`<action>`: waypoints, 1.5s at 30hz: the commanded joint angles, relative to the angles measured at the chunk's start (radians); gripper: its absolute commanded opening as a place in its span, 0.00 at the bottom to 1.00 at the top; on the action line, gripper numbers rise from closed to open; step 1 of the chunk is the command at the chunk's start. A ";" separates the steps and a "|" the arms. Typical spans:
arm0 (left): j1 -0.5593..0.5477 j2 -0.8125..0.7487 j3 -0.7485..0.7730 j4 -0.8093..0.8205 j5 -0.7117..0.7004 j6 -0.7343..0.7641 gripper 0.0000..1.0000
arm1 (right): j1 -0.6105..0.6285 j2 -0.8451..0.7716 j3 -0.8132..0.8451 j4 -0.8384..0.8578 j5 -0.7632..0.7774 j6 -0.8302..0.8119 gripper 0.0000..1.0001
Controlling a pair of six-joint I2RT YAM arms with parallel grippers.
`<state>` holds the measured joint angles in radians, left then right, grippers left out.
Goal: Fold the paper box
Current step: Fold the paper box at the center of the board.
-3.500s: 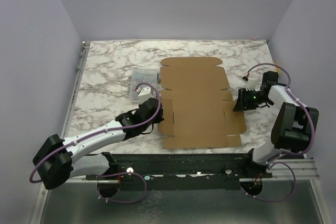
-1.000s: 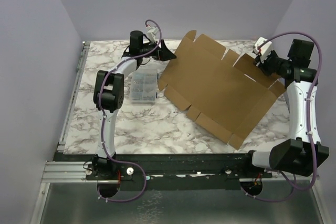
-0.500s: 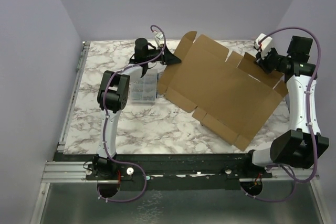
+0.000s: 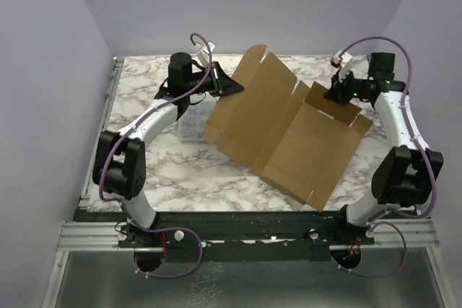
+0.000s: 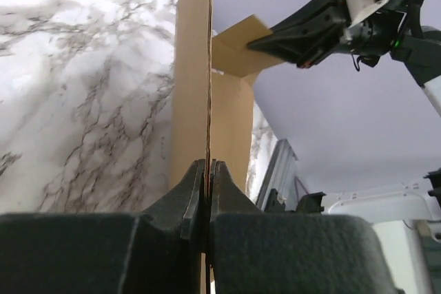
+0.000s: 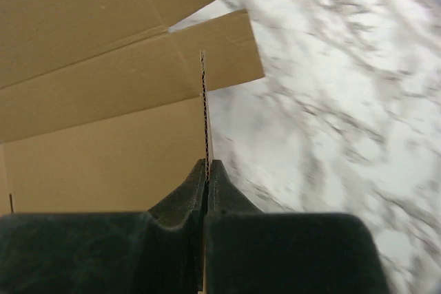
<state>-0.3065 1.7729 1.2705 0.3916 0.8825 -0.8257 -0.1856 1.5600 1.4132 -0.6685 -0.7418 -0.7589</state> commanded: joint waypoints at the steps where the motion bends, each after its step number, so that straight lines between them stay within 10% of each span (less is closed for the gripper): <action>1: -0.053 -0.176 0.001 -0.551 -0.336 0.256 0.00 | 0.141 0.084 -0.049 0.056 -0.007 0.145 0.01; 10: -0.178 -0.261 0.120 -0.946 -0.675 0.383 0.00 | 0.229 0.207 0.021 0.080 -0.035 0.265 0.19; 24: -0.212 -0.293 0.143 -0.953 -0.596 0.576 0.00 | 0.180 0.102 -0.148 -0.046 -0.056 0.151 0.60; 45: -0.314 -0.220 0.326 -0.962 -0.695 0.820 0.00 | -0.141 0.263 -0.091 -0.186 -0.166 0.089 0.67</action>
<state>-0.5987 1.5139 1.5463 -0.5705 0.2527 -0.0902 -0.3187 1.7805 1.3121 -0.7990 -0.8478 -0.6323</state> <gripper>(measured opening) 0.036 0.671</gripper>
